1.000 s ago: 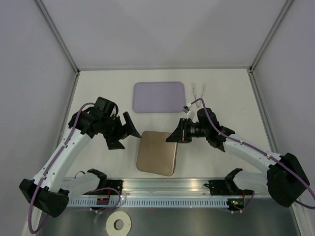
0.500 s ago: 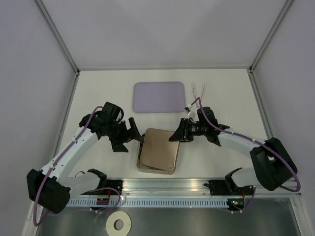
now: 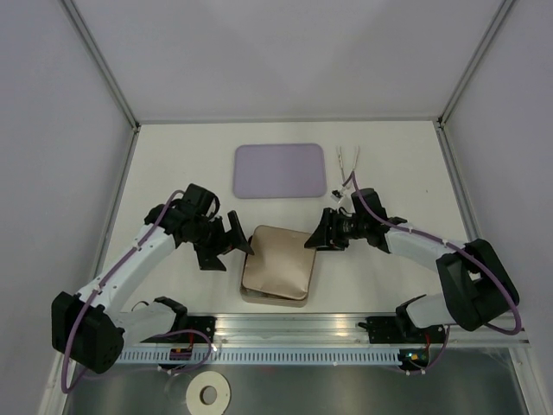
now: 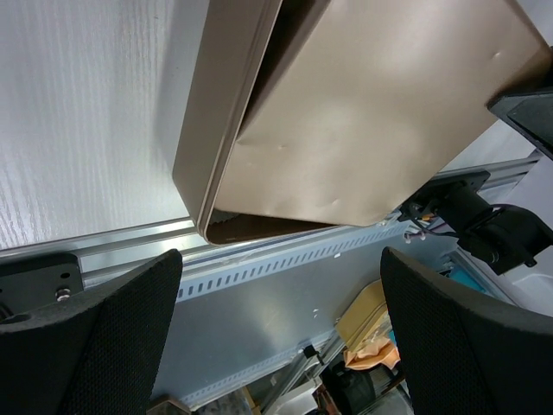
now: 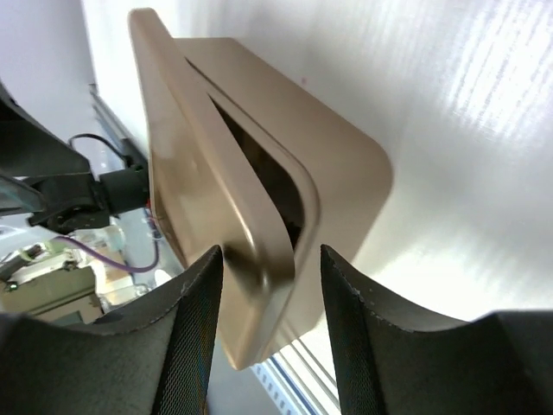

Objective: Pack the chocolate

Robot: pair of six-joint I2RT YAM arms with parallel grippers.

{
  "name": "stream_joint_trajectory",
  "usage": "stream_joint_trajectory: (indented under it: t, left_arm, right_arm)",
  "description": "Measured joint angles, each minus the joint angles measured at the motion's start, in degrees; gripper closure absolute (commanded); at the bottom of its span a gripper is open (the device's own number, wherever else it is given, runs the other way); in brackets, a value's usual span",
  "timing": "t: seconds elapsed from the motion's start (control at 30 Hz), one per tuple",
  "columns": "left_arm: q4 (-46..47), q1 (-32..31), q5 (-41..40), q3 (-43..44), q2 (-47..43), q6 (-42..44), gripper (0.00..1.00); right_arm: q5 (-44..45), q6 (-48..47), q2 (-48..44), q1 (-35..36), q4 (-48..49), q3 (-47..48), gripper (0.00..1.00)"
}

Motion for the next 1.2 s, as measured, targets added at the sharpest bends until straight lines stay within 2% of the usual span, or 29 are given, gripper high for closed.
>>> stream_joint_trajectory:
  t: [0.53,0.77,1.07,1.2]
  left_arm:
    - [6.54,-2.23,1.14,-6.01,0.04,-0.94,0.01]
    - [9.92,-2.91,1.09,-8.35,0.59,-2.84,0.01]
    - [12.81,-3.74,0.9,-9.55,2.86,-4.35,0.0]
    - [13.09,-4.33,0.87,-11.3,2.54,-5.27,0.0]
  right_arm:
    - [4.83,-6.43,-0.13,0.63,-9.55,2.75,0.52]
    - [6.51,-5.92,-1.44,6.34,-9.55,3.98,0.52]
    - [10.4,-4.74,-1.79,10.88,-9.68,4.11,0.55]
    - [11.5,-4.33,-2.14,11.63,-10.67,4.11,0.53]
